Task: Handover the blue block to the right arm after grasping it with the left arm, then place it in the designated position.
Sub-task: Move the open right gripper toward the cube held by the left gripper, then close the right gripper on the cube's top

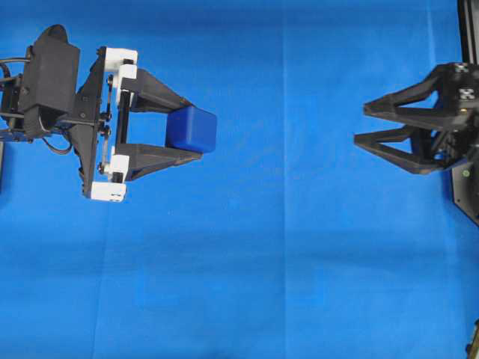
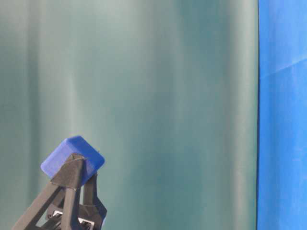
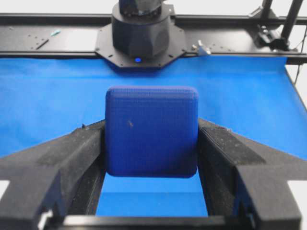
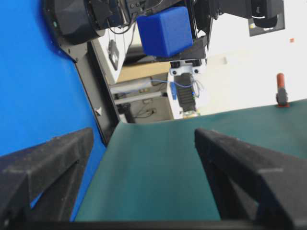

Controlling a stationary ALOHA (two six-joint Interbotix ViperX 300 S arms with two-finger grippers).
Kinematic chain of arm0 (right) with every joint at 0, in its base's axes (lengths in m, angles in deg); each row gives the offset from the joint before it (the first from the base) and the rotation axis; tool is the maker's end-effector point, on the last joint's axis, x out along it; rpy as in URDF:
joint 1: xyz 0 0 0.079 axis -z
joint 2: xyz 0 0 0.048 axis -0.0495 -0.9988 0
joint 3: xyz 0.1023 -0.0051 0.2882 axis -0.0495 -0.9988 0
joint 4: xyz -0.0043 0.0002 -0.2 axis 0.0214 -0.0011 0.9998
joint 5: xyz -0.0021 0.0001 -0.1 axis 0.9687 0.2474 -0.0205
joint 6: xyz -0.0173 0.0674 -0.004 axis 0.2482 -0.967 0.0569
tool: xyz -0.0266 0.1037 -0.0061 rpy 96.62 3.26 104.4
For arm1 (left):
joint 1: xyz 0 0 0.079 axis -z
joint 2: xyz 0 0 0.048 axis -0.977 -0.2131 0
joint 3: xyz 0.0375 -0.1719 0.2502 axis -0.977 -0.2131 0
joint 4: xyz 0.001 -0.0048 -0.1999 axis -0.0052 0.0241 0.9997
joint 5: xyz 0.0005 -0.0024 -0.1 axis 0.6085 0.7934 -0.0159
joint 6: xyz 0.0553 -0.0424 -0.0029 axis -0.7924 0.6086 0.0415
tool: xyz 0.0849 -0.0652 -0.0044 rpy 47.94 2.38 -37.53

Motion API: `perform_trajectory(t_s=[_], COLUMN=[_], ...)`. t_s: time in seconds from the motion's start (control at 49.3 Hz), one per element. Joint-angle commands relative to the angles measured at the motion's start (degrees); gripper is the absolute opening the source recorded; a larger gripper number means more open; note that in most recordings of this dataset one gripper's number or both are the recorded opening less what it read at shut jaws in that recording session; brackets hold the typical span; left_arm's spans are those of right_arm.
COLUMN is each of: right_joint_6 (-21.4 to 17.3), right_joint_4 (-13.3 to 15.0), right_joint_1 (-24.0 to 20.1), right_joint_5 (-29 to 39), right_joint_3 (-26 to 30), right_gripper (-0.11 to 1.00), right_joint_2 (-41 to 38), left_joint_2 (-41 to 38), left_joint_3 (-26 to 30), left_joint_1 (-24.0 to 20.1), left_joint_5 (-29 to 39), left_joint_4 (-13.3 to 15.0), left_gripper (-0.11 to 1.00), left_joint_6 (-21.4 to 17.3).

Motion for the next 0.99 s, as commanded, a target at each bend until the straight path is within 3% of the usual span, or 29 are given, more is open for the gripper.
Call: perform_trajectory(t_s=[0.0,0.548,0.832,0.974], right_joint_6=[0.6,8.3,9.0,9.0], right_joint_4=[0.0,0.0,0.3,2.7], right_joint_1=[-0.1,0.3,0.3,0.2], right_joint_5=[-0.5,-4.8,-4.7,-4.8], right_joint_3=[3.5,21.2,28.0,30.7], right_gripper=[0.93,0.93,0.93,0.93], right_joint_2=[-3.3,-25.0,-32.6,-35.1], left_joint_2=[2.5,2.5,2.5,2.5], left_joint_3=[0.6,0.5,0.6,0.6], left_joint_1=[0.0,-0.1,-0.2,-0.2], left_joint_5=[-0.6,-0.5,-0.5,-0.5], left_joint_4=[0.1,0.1,0.1,0.1], left_gripper=[0.49,0.49,0.49,0.49], left_joint_6=[0.1,0.0,0.1,0.0])
